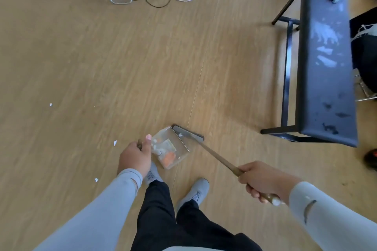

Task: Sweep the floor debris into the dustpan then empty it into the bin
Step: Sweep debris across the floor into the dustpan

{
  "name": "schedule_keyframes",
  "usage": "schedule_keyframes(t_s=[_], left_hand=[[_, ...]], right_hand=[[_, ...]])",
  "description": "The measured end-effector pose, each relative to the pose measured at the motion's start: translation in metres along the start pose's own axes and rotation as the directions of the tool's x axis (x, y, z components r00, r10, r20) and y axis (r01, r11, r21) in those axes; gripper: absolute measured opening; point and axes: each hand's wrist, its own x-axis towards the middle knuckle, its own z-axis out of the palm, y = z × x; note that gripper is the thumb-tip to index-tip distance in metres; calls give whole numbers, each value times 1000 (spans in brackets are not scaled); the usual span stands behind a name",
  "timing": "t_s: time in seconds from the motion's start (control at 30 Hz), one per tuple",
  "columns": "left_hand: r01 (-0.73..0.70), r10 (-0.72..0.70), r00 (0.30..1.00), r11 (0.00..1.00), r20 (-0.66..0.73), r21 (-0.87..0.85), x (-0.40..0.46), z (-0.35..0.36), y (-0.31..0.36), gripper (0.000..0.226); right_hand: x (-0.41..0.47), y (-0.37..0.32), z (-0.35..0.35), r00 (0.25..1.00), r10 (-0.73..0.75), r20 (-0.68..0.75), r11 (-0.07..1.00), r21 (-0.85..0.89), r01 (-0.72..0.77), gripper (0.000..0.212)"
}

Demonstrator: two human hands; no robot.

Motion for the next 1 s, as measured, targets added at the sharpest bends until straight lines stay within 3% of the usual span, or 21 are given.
schedule_keyframes(t_s=[0.1,0.23,0.43,0.53,0.63,0.77,1.0], left_hand=[[-5,5,1000,1000,-4,8,2,-2,-2,61],[-10,10,1000,1000,-17,9,2,0,-1,60],[-6,6,1000,1000,-28,-1,3,3,0,61],[-10,10,999,1000,-33,3,5,2,-2,64],[-1,1,1000,1000,-20,6,6,3,-1,63],[11,-11,1000,1000,-20,-5,6,5,1,64],[11,-11,999,1000,-34,9,8,5,2,63]], right_hand=[[-19,31,-43,998,19,59,971,237,-32,27],[-33,40,-41,997,5,77,978,207,-21,28],[0,0,-14,995,-16,-98,986,166,33,19],[3,-5,-21,1000,0,-10,987,158,1,19],[-9,17,-56,997,5,80,966,256,-25,25],[-17,47,-62,995,26,92,960,276,-50,33],[-13,39,-68,999,31,24,951,308,-37,29]])
